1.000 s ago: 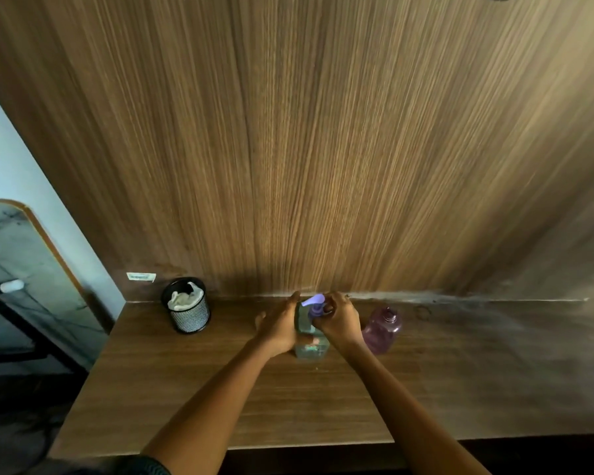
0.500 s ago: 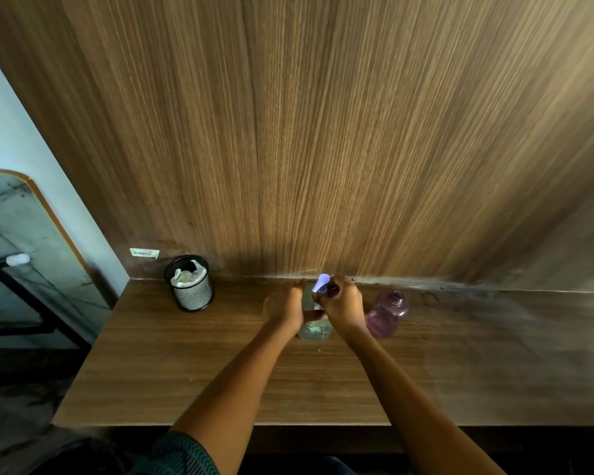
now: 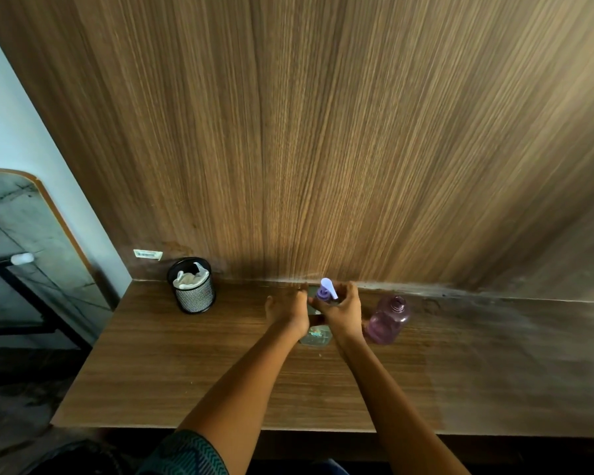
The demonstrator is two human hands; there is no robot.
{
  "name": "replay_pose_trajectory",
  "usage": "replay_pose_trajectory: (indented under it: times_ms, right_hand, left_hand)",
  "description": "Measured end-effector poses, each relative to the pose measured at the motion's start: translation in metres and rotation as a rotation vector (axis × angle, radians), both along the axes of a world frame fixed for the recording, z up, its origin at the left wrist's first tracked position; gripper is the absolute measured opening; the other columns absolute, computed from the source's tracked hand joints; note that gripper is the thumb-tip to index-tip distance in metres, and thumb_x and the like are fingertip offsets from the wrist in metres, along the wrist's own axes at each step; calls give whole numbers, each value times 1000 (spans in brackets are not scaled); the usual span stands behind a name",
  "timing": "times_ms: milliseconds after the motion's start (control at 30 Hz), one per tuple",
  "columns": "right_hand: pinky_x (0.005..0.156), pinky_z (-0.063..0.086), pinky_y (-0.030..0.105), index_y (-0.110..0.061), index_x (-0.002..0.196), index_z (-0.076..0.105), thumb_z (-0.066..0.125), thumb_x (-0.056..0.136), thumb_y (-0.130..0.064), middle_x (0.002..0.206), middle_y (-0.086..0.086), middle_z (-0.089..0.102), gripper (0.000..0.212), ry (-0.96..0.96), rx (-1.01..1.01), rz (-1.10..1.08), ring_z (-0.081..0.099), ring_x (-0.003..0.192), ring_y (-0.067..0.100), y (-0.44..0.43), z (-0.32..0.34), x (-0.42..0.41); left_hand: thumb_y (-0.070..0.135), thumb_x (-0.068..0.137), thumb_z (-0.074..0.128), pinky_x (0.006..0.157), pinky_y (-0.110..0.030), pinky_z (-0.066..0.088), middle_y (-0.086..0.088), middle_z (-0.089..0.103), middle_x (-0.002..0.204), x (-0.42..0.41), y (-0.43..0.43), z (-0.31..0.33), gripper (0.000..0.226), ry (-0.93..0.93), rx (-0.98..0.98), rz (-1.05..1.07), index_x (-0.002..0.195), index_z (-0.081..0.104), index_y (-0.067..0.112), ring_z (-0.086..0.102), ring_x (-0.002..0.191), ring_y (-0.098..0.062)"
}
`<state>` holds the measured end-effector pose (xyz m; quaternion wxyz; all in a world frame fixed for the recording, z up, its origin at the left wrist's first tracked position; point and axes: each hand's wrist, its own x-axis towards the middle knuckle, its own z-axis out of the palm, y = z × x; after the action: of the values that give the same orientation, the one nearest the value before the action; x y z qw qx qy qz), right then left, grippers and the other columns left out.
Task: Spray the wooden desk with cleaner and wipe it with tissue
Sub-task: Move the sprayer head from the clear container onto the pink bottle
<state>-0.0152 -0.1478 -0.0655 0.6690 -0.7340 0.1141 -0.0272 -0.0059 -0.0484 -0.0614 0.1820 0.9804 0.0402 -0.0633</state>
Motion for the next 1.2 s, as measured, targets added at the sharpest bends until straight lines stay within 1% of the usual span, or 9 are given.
replay_pose_trajectory:
  times_ms: [100,267,467,600,667,800,933,1100,1200]
  right_hand:
    - [77,58,48,-18,85,57,75,71,-1,87,4,65,29,25,2,-49,66,89,27,1,-3,4]
    - [83,55,53,-10,95,64,67,77,6,95,15,68,25,44,113,13,66,94,33,-2,-3,4]
    - [89,53,45,-8,114,58,65,74,8,108,18,66,43,14,118,54,63,102,31,-1,-4,7]
    - [85,55,45,-28,92,51,81,62,-11,106,17,60,46,12,64,-38,59,102,31,3,-11,7]
    - [82,55,46,-24,89,54,80,65,-18,104,16,61,36,27,5,-45,58,102,33,6,-16,9]
    - [74,55,31,-7,100,57,72,76,-8,108,22,59,28,32,-14,-13,60,97,31,3,-13,10]
    - [71,53,26,-8,107,58,67,79,-8,114,22,55,29,54,-40,35,59,101,32,2,-15,9]
    - [86,55,42,-21,111,62,61,73,-14,114,23,57,39,40,-45,66,58,105,33,0,-19,6]
    - [88,54,40,-37,110,51,71,57,-25,118,10,53,58,40,-24,30,55,108,25,1,-16,7]
  left_hand:
    - [21,89,53,99,-41,38,-5,63,113,2,-2,3,20,16,55,-3,109,55,20,56,112,-25]
    - [22,89,53,95,-38,39,-4,61,118,2,-4,6,29,38,38,18,118,52,22,54,114,-25]
    - [18,93,44,98,-38,33,-5,58,126,-1,-4,5,29,46,-54,90,120,53,22,50,121,-25]
    - [21,93,45,97,-38,33,-4,61,121,-3,-5,7,21,36,-84,89,111,56,21,52,117,-24]
    - [20,93,47,98,-40,33,-4,60,121,-3,-3,8,22,47,-83,71,113,55,21,52,117,-25]
    - [14,90,52,97,-42,36,-6,57,126,-3,-3,8,35,83,-22,46,123,48,23,51,119,-27]
    - [16,91,50,97,-40,37,-5,58,125,-4,-2,8,33,79,-42,48,123,49,23,52,119,-27]
    - [17,96,38,105,-41,29,-6,53,134,-8,0,9,36,71,-130,61,131,45,23,46,126,-26]
    - [24,96,37,107,-40,27,-5,60,127,-13,2,7,29,42,-227,100,118,55,23,50,123,-25]
